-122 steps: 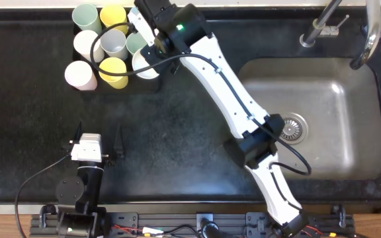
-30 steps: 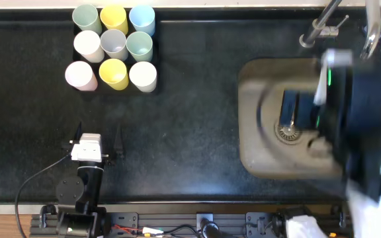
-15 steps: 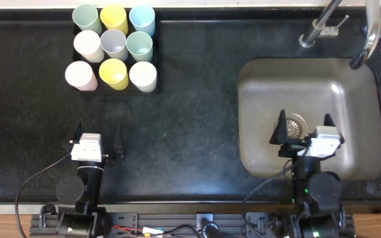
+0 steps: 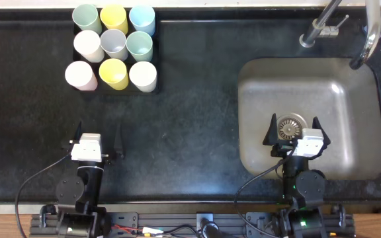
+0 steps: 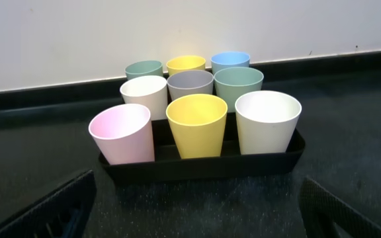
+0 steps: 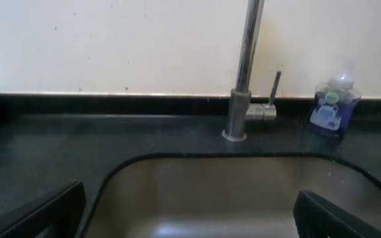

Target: Store Cups

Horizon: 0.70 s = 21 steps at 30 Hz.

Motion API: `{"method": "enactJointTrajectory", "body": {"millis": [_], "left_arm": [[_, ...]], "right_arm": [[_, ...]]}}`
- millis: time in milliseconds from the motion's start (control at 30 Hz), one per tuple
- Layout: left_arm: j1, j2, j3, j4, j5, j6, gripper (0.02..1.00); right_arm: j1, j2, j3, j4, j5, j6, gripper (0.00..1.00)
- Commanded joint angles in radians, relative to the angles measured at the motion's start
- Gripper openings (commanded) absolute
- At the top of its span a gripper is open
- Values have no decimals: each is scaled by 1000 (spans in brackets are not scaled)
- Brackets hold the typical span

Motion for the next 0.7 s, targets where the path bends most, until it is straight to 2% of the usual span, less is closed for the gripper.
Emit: {"method": "enactJointTrajectory", "body": {"millis": [33, 200, 700], "left_arm": [[5, -8, -2, 0, -5, 8, 998], [5, -8, -2, 0, -5, 8, 998], [5, -8, -2, 0, -5, 8, 998]], "right_arm": [[-1, -72, -13, -97, 2, -3, 998], [-4, -172, -13, -95, 2, -3, 996], [-4, -172, -13, -98, 2, -3, 996]]}}
